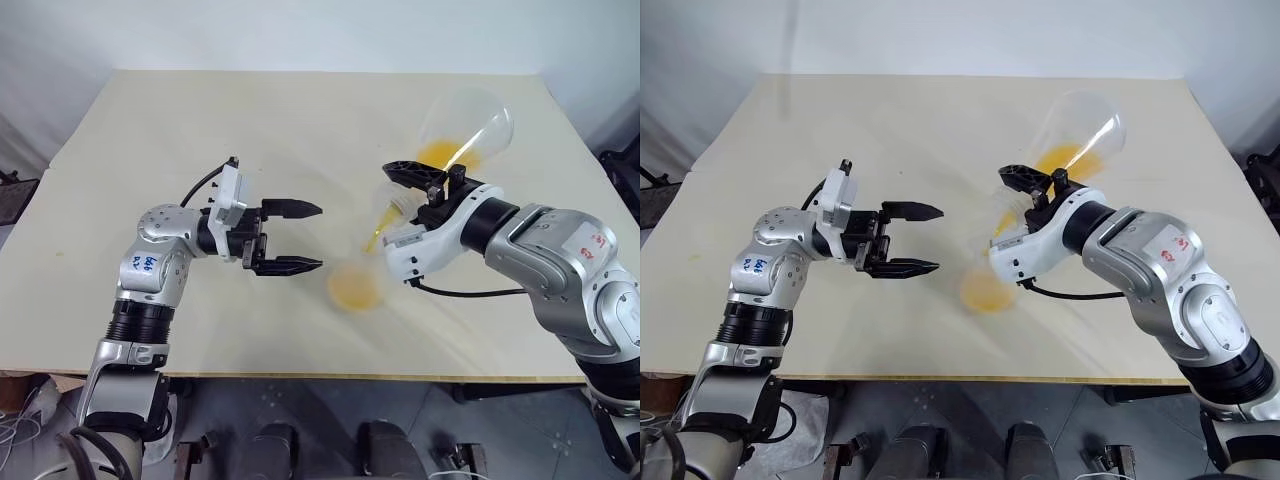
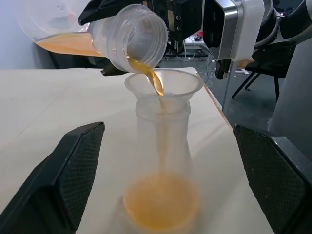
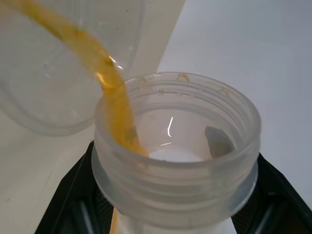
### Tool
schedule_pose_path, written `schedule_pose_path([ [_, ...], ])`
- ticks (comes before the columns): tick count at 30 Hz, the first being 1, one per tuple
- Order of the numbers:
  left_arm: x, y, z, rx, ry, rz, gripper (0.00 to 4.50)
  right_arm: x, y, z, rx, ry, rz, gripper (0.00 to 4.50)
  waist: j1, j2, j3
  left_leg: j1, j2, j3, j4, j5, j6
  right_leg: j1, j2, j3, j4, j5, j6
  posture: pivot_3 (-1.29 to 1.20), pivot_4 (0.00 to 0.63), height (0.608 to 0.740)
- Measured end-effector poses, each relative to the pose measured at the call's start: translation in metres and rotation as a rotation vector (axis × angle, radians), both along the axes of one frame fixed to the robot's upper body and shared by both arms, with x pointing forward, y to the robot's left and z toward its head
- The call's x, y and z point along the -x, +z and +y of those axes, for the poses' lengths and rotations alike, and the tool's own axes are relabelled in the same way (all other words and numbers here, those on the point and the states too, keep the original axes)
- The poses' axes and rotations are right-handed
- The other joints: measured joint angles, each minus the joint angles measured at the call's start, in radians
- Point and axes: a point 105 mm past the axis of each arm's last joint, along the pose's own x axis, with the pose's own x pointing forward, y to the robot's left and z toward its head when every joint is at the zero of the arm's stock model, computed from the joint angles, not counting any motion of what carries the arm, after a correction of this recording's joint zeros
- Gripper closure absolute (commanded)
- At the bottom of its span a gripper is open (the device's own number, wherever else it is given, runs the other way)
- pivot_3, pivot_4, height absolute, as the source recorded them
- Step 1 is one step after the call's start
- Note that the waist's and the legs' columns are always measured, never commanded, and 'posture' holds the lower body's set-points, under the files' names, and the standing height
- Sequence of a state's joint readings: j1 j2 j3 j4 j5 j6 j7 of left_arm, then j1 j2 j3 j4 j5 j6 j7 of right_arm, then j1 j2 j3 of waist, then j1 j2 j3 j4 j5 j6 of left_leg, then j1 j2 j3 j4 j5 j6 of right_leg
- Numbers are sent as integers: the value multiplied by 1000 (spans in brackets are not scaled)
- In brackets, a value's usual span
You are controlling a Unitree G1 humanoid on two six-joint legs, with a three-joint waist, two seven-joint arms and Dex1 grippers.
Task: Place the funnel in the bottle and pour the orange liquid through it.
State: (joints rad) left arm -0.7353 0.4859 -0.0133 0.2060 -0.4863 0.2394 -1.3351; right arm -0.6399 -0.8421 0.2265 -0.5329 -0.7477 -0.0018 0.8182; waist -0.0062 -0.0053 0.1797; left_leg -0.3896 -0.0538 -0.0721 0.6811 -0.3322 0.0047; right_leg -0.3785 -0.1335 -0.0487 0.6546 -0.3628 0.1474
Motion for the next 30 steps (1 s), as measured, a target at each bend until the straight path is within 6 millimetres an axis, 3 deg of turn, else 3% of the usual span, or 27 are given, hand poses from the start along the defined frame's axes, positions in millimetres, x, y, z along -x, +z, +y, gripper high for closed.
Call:
schedule_pose_path([
  [14, 0, 0, 0, 0, 0, 0, 0, 0, 3, -3, -19, -11, -12, 2027, 0, 0, 0, 0, 0, 0, 0, 0, 0, 0, 0, 0, 0, 0, 0, 0, 150, 740],
  [30, 1, 1, -1, -5, -14, -3, 0, 0, -8, -4, -39, -32, 1, 2027, 0, 0, 0, 0, 0, 0, 0, 0, 0, 0, 0, 0, 0, 0, 0, 0, 150, 740],
])
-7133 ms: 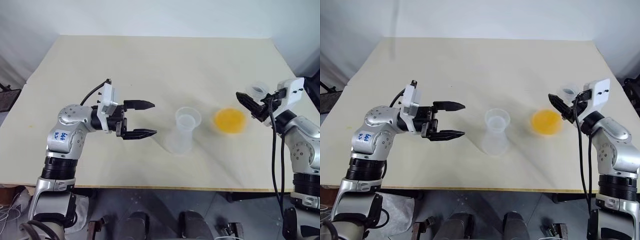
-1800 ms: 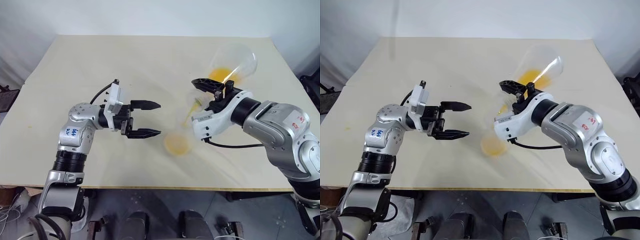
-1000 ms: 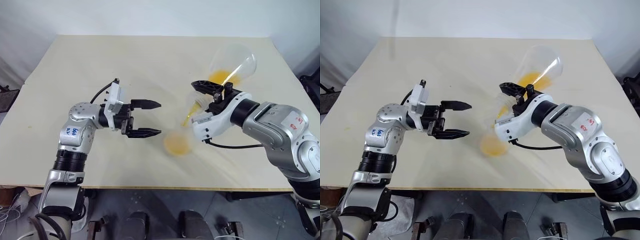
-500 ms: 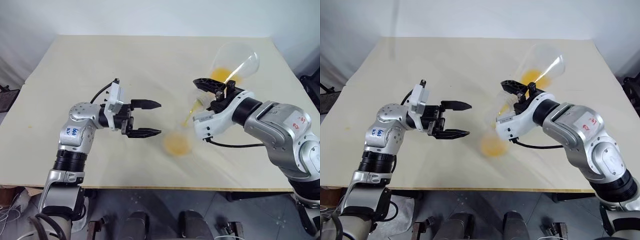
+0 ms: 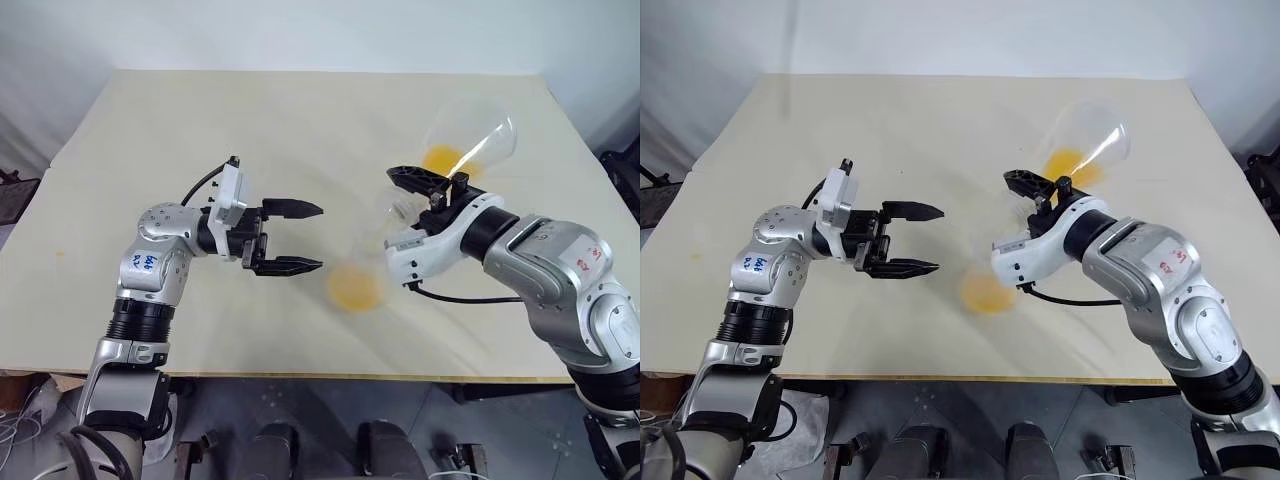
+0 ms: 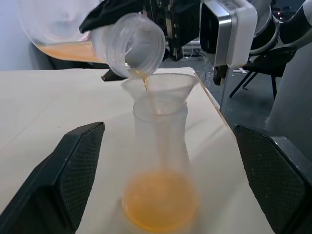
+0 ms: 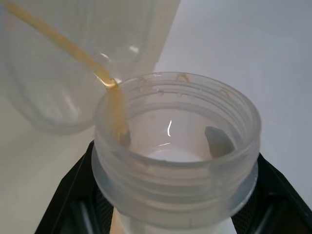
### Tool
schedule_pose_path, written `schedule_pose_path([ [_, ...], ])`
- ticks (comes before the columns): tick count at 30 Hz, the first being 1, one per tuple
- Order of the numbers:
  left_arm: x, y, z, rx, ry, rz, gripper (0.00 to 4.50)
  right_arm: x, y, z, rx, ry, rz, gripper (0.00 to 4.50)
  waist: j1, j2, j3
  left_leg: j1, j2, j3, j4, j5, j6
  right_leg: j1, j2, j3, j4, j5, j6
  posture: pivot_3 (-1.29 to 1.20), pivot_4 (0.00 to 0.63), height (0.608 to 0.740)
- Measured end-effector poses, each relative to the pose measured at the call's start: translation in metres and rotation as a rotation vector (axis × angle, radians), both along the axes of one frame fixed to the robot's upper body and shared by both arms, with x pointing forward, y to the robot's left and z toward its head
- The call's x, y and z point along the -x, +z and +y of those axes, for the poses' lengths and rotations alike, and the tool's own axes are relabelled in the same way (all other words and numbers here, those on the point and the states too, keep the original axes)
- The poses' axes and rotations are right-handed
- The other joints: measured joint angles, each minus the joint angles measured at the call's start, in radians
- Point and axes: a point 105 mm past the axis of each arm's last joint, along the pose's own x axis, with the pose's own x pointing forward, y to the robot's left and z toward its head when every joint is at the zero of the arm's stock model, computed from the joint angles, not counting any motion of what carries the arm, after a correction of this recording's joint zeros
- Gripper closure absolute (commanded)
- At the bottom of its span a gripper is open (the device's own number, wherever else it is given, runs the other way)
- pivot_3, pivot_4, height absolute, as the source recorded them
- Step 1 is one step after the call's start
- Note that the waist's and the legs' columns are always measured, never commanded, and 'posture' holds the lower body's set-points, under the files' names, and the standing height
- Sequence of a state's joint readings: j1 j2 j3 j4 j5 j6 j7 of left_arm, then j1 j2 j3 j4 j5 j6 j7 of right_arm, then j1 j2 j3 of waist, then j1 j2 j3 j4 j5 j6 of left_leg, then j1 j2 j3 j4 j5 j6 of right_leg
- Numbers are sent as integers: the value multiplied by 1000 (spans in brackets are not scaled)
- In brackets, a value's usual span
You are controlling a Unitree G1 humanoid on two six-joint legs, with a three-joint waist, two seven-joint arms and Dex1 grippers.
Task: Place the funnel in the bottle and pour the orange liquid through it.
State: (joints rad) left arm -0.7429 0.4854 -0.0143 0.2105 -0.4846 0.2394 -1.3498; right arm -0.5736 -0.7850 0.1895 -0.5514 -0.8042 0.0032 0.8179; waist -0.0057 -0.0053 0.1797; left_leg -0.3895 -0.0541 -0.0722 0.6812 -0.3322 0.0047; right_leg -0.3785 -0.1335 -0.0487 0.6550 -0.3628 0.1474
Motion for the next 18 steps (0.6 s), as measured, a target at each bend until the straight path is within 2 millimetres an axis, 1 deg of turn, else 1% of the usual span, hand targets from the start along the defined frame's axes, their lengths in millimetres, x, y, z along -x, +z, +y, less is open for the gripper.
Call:
schedule_pose_path([
  [8, -1, 5, -1, 0, -6, -17, 0, 0, 2, 0, 7, -3, -11, 2027, 0, 0, 0, 0, 0, 0, 0, 0, 0, 0, 0, 0, 0, 0, 0, 0, 150, 740],
  [18, -2, 4, -1, 1, -3, -8, 0, 1, 2, 2, 27, 7, -24, 2027, 0, 0, 0, 0, 0, 0, 0, 0, 0, 0, 0, 0, 0, 0, 0, 0, 150, 740],
])
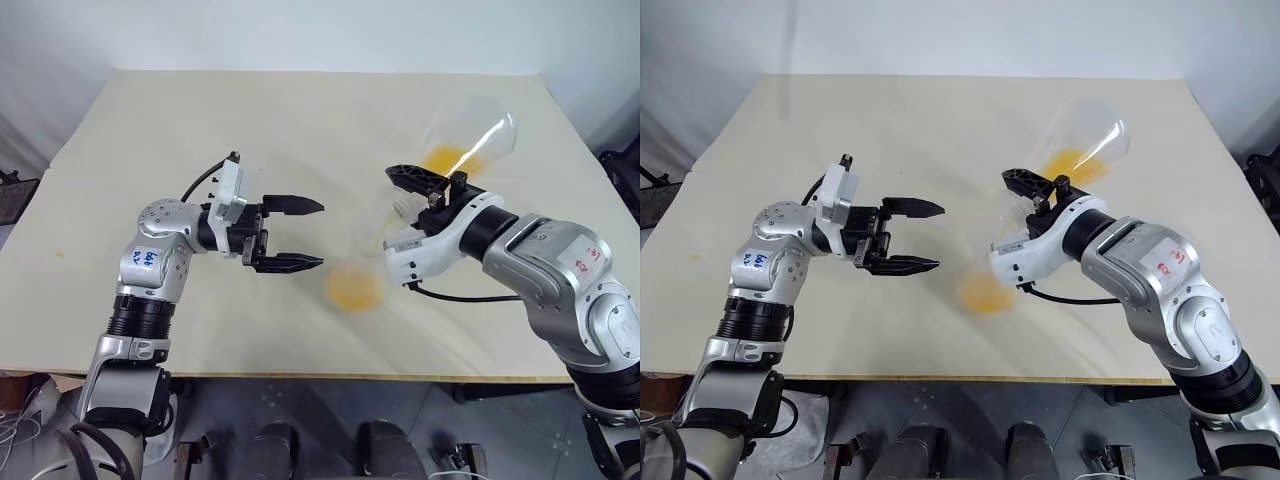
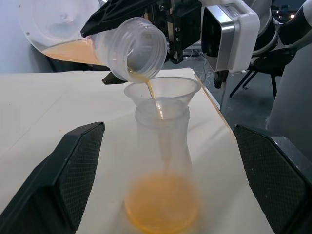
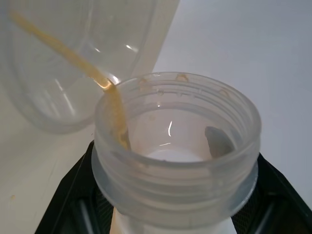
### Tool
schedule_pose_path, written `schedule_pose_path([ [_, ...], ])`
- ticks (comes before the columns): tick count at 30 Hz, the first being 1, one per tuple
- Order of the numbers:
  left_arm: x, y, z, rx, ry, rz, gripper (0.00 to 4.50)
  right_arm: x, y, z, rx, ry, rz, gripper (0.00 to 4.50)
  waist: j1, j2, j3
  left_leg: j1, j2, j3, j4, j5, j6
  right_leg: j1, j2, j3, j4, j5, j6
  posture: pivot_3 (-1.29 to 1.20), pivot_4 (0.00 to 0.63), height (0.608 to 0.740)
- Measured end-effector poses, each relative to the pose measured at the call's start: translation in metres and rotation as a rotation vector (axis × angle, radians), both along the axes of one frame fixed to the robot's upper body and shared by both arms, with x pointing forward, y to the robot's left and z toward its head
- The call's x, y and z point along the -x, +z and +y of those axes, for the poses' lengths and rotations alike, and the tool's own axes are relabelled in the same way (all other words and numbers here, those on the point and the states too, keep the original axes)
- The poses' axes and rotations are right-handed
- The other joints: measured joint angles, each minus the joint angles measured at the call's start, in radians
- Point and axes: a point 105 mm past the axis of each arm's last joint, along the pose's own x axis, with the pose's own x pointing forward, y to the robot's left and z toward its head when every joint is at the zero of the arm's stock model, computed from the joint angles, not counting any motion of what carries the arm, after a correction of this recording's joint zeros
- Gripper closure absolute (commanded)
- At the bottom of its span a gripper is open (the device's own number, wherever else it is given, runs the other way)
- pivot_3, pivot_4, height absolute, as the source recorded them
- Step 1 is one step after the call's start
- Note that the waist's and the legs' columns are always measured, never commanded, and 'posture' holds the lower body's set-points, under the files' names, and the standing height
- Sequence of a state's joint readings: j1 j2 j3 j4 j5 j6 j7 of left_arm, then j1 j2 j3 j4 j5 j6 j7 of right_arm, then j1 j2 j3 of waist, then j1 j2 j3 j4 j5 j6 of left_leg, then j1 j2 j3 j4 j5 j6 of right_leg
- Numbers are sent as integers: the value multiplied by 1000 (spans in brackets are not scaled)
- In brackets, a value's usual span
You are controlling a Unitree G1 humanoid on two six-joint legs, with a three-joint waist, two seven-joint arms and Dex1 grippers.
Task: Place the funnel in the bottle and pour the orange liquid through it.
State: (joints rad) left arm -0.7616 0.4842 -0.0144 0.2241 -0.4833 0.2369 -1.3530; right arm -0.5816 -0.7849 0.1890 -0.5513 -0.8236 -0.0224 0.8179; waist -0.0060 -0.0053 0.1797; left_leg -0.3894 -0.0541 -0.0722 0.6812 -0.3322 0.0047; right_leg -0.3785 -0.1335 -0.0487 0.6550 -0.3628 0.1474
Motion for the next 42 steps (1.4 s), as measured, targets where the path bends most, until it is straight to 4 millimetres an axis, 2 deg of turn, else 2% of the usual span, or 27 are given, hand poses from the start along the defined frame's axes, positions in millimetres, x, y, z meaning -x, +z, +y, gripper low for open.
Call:
schedule_pose_path([
  [8, -1, -2, 1, 2, 5, 11, 0, 1, 1, 2, 15, 14, -9, 2027, 0, 0, 0, 0, 0, 0, 0, 0, 0, 0, 0, 0, 0, 0, 0, 0, 150, 740],
  [13, -1, -2, 0, 4, 4, 7, 0, 1, 9, 4, 14, 19, -36, 2027, 0, 0, 0, 0, 0, 0, 0, 0, 0, 0, 0, 0, 0, 0, 0, 0, 150, 740],
  [28, -2, -3, -1, 7, 1, 9, 0, 3, 8, 5, 29, 31, -39, 2027, 0, 0, 0, 0, 0, 0, 0, 0, 0, 0, 0, 0, 0, 0, 0, 0, 150, 740],
  [42, -2, -3, -1, 7, 0, 9, 0, 3, 13, 0, 40, 18, -69, 2027, 0, 0, 0, 0, 0, 0, 0, 0, 0, 0, 0, 0, 0, 0, 0, 0, 150, 740],
])
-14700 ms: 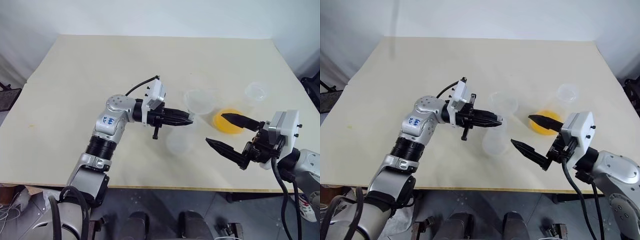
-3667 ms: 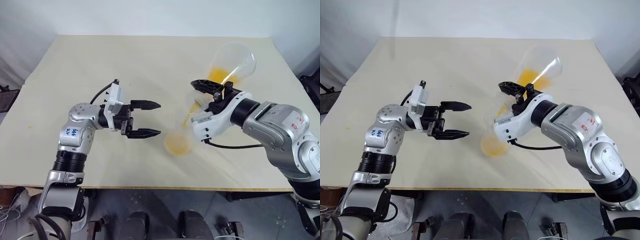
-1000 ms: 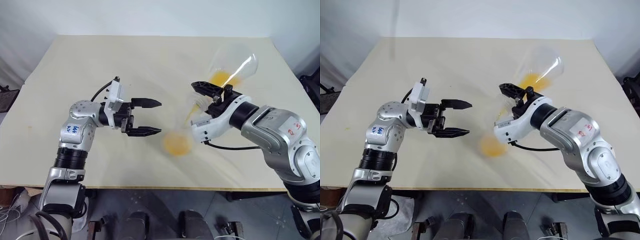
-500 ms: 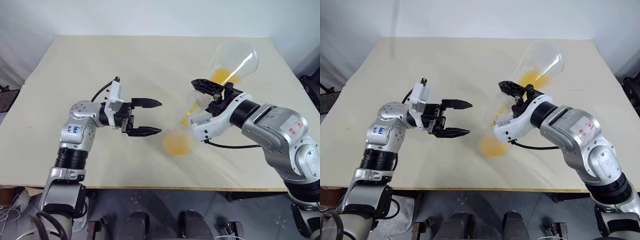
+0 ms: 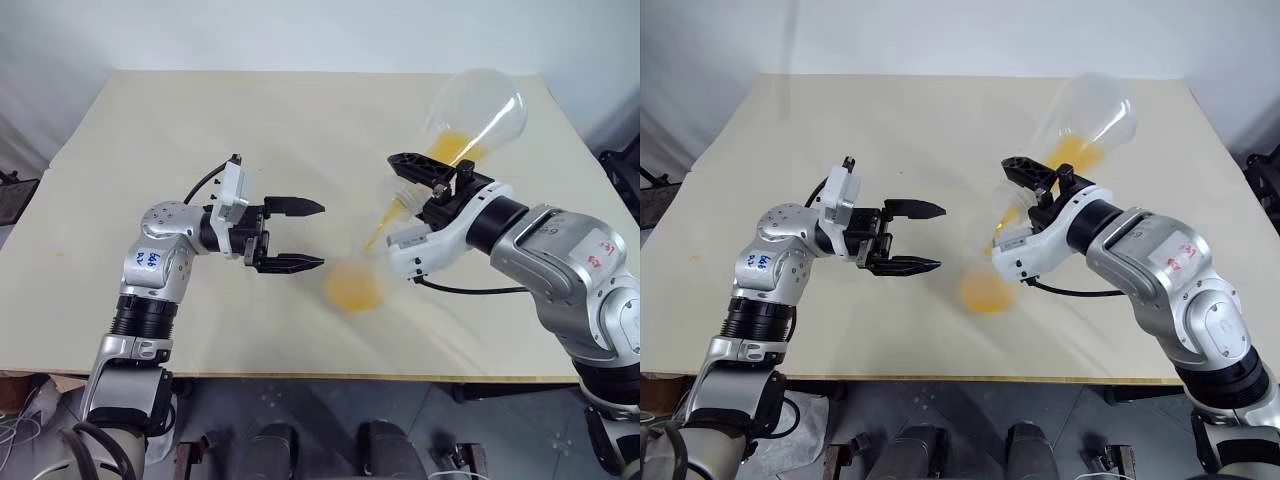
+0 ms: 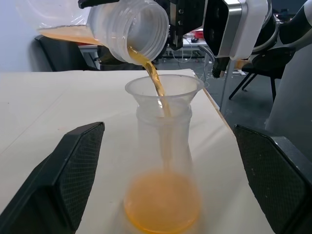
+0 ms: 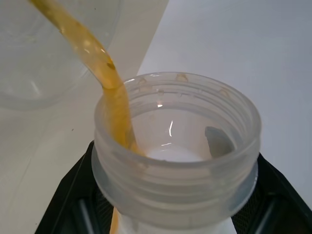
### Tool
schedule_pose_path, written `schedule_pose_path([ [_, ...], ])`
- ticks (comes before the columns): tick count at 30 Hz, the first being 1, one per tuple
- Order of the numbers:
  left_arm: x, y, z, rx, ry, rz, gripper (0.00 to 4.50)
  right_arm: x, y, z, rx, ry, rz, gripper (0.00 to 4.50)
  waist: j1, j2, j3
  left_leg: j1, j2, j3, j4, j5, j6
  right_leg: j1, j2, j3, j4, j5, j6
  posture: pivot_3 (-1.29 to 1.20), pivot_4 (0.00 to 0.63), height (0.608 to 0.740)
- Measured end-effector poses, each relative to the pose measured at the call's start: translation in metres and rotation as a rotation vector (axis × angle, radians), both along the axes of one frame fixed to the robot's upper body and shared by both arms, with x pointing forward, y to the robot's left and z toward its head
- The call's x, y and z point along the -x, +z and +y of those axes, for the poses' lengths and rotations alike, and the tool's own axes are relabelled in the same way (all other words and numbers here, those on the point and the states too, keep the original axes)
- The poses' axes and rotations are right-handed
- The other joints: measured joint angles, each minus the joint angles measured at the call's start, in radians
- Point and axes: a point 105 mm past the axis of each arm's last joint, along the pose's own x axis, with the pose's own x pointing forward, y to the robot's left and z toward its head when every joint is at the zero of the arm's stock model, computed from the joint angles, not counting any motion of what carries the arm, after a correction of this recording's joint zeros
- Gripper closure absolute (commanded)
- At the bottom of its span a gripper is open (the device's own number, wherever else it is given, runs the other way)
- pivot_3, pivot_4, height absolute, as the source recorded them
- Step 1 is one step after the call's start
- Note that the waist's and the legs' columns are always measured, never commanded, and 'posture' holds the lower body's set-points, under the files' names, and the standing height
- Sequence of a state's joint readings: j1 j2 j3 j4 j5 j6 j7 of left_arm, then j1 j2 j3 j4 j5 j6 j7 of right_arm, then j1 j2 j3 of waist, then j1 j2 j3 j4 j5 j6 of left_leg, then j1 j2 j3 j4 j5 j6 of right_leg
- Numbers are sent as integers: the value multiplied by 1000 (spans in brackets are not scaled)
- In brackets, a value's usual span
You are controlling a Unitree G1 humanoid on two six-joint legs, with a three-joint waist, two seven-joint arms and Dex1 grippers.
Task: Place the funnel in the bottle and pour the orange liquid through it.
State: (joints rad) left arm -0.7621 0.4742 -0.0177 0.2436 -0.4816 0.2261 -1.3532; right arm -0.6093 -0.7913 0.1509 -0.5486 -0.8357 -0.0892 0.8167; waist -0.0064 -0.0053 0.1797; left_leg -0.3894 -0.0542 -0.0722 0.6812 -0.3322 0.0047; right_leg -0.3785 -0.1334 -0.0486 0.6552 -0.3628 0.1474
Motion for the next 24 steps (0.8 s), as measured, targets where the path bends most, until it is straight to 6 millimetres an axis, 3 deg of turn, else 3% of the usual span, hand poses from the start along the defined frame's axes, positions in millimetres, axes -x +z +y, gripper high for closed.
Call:
schedule_pose_path([
  [24, 0, 0, 0, 0, 0, 0, 0, -2, -4, 0, 52, 9, -17, 2027, 0, 0, 0, 0, 0, 0, 0, 0, 0, 0, 0, 0, 0, 0, 0, 0, 150, 740],
])
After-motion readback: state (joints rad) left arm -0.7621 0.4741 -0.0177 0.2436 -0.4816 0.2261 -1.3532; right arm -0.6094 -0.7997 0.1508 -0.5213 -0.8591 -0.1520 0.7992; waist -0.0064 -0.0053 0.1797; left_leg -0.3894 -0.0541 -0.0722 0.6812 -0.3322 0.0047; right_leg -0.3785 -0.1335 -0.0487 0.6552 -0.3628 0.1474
